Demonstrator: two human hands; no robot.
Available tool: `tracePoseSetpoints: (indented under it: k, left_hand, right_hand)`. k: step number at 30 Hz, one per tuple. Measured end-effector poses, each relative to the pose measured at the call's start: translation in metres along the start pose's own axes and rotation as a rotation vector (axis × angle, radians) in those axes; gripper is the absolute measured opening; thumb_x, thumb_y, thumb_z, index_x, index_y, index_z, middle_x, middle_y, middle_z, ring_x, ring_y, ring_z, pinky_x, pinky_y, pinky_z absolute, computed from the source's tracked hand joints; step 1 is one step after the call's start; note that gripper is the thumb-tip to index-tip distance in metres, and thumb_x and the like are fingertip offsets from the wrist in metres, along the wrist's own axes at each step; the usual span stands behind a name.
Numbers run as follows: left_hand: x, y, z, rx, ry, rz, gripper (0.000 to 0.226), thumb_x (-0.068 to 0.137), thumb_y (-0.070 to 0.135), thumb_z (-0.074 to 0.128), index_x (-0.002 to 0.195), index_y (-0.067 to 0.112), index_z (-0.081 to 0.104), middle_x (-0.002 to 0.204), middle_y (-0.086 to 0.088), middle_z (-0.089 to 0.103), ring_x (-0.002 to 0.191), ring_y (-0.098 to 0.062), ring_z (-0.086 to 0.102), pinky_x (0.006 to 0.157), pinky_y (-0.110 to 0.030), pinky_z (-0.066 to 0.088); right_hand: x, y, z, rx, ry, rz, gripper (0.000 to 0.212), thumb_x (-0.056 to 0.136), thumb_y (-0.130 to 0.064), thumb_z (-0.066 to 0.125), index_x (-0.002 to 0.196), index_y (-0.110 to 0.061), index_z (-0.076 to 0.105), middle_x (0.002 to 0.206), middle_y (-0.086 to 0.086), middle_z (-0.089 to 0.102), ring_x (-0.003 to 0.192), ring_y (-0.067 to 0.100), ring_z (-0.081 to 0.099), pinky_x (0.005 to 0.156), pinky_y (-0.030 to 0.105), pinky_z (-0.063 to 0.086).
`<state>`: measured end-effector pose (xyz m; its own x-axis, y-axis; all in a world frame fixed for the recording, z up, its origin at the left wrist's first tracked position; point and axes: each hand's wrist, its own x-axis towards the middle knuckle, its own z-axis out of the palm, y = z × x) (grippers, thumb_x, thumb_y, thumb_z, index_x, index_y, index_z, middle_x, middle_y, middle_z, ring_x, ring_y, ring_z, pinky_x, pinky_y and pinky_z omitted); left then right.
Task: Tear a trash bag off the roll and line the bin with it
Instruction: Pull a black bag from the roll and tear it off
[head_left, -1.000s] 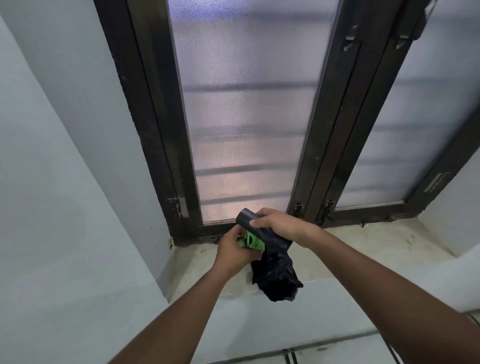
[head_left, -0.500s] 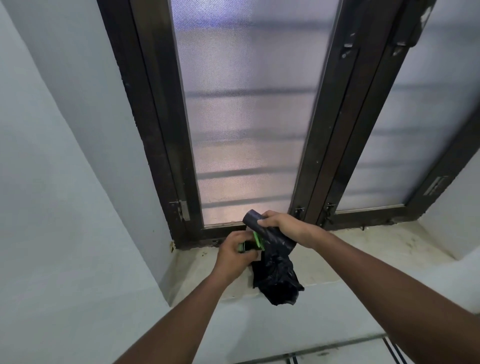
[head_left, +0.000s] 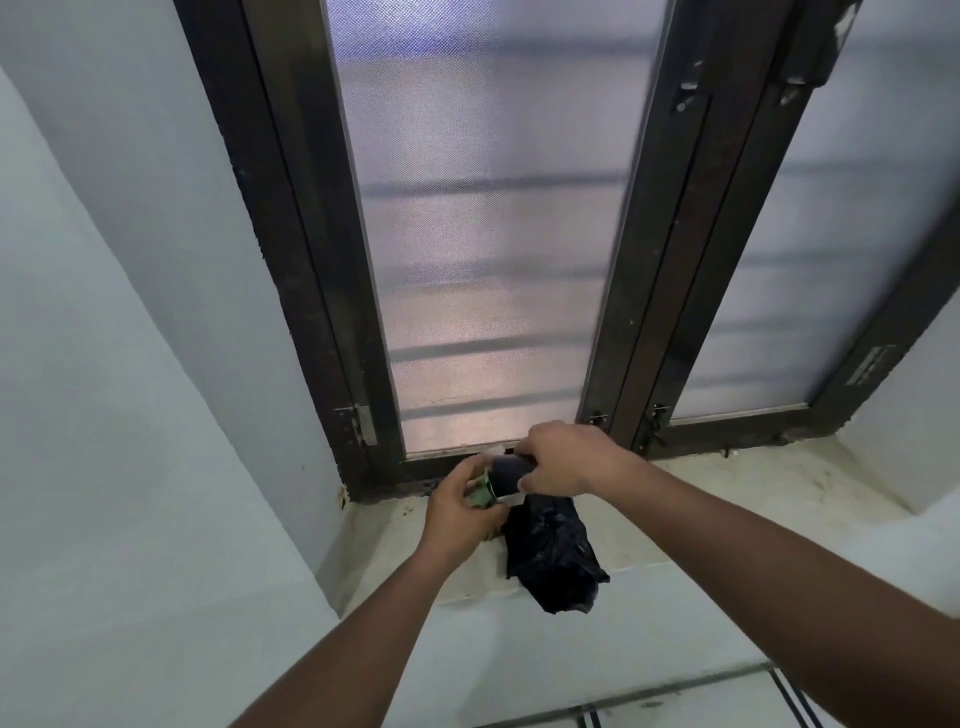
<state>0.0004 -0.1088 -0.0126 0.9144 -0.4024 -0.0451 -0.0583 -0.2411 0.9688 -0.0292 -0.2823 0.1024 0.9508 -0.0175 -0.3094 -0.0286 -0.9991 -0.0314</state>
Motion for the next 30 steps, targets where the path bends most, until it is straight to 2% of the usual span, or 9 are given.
tracePoseSetpoints:
  k: [5,8,10,15,18,21,23,26,30]
  left_hand:
    - [0.001,0.000,0.001,-0.046,0.025,-0.006,0.068,0.077,-0.003,0.080,0.133,0.032,0.062,0.131,0.005,0.065,0.118,-0.010,0.061,0.062,-0.007,0.052]
    - [0.002,-0.002,0.004,-0.047,0.019,0.000,0.077,0.076,-0.004,0.078,0.140,0.035,0.057,0.130,0.006,0.065,0.116,-0.008,0.062,0.066,-0.012,0.055]
    - [0.002,-0.003,0.004,-0.052,0.038,-0.012,0.086,0.076,-0.002,0.079,0.148,0.035,0.050,0.133,0.008,0.064,0.121,-0.010,0.061,0.075,-0.019,0.059]
    - [0.005,-0.009,-0.003,-0.043,0.050,-0.007,0.082,0.075,0.008,0.080,0.146,0.036,0.051,0.135,0.011,0.064,0.125,-0.009,0.060,0.081,-0.021,0.059]
    - [0.008,-0.010,-0.006,-0.001,0.045,0.002,0.061,0.075,0.018,0.080,0.130,0.037,0.061,0.133,0.013,0.067,0.125,-0.010,0.061,0.099,-0.035,0.057]
    - [0.006,-0.007,-0.007,0.001,0.053,0.032,0.041,0.082,0.005,0.077,0.110,0.033,0.066,0.123,0.009,0.069,0.117,-0.011,0.063,0.081,-0.016,0.056]
    - [0.005,-0.005,-0.008,-0.015,0.031,0.015,0.042,0.080,0.003,0.078,0.111,0.028,0.066,0.122,0.003,0.068,0.106,-0.007,0.066,0.074,-0.022,0.062]
    - [0.004,-0.005,-0.011,0.029,-0.048,0.003,0.063,0.061,0.021,0.088,0.116,0.036,0.061,0.124,0.005,0.065,0.109,-0.008,0.065,0.084,-0.043,0.064]
    - [0.008,-0.004,-0.011,0.064,-0.027,0.037,0.054,0.069,0.019,0.091,0.112,0.034,0.064,0.122,0.003,0.065,0.100,-0.002,0.067,0.077,-0.028,0.062]
  right_hand:
    - [0.005,-0.029,-0.009,-0.324,-0.025,-0.078,0.027,0.092,-0.033,0.058,0.114,-0.020,0.067,0.102,0.000,0.055,0.087,0.023,0.059,0.068,0.036,0.039]
    - [0.010,-0.048,-0.016,-0.511,-0.027,-0.092,0.012,0.094,-0.030,0.061,0.103,-0.022,0.059,0.088,-0.001,0.051,0.083,0.021,0.056,0.073,0.036,0.038]
    - [0.016,-0.052,-0.021,-0.503,-0.008,-0.107,0.022,0.087,-0.033,0.068,0.103,-0.022,0.060,0.084,-0.002,0.051,0.082,0.020,0.056,0.073,0.035,0.039]
    - [0.029,-0.028,-0.038,-0.020,0.035,-0.026,0.060,0.079,-0.056,0.073,0.134,-0.035,0.061,0.122,-0.003,0.063,0.102,0.021,0.061,0.081,0.035,0.049]
    - [0.034,-0.008,-0.029,0.215,0.003,0.080,0.049,0.087,-0.051,0.069,0.132,-0.032,0.066,0.132,-0.001,0.064,0.115,0.023,0.063,0.096,0.038,0.055]
    - [0.035,0.006,-0.011,0.453,-0.033,0.179,0.043,0.096,-0.034,0.066,0.138,-0.024,0.064,0.135,0.002,0.061,0.116,0.024,0.062,0.087,0.032,0.055]
    - [0.036,0.014,0.006,0.677,-0.097,0.253,0.042,0.098,-0.029,0.066,0.139,-0.025,0.061,0.124,0.002,0.060,0.106,0.022,0.063,0.081,0.034,0.059]
    - [0.038,0.018,0.032,1.027,-0.225,0.300,0.036,0.095,-0.020,0.068,0.131,-0.027,0.064,0.117,0.002,0.066,0.098,0.020,0.064,0.091,0.042,0.058]
    - [0.044,0.022,0.049,1.266,-0.166,0.342,0.026,0.090,-0.014,0.070,0.113,-0.025,0.073,0.119,0.008,0.071,0.092,0.023,0.064,0.078,0.037,0.059]
